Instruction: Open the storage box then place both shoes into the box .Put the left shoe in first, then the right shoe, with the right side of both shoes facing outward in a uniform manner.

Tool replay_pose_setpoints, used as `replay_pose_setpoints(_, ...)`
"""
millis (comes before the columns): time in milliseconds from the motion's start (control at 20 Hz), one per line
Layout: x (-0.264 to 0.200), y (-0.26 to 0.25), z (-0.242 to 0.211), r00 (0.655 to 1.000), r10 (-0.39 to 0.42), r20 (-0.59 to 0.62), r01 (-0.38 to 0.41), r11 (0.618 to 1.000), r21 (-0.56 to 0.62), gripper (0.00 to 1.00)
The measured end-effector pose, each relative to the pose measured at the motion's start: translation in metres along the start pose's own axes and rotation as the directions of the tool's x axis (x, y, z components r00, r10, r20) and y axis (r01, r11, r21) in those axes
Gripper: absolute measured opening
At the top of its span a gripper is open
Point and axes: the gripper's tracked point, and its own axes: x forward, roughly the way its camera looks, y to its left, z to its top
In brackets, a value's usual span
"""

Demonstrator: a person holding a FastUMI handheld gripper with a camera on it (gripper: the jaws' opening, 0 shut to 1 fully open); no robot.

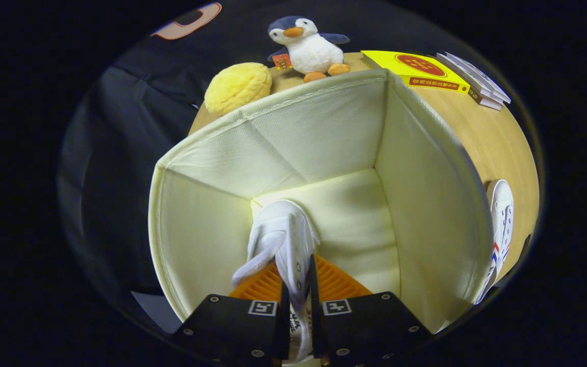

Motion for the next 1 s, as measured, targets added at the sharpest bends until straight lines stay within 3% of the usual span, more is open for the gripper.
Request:
replay_pose_setpoints(150, -0.022, 0.006, -0.006, 0.995, 0.102, -0.015, -0.102, 0.994, -0.027, 0.40)
replay_pose_setpoints(300, -0.056, 0.009, -0.010, 0.977, 0.215, 0.000, -0.215, 0.974, -0.067, 0.49)
replay_pose_setpoints(450, -0.096, -0.002, -0.009, 0.952, 0.302, 0.044, -0.293, 0.946, -0.136, 0.65)
replay_pose_setpoints(700, -0.150, -0.054, -0.003, 0.919, 0.359, 0.163, -0.326, 0.925, -0.196, 0.77)
replay_pose_setpoints(1000, -0.161, -0.176, 0.004, 0.939, 0.172, 0.297, -0.122, 0.976, -0.179, 0.86)
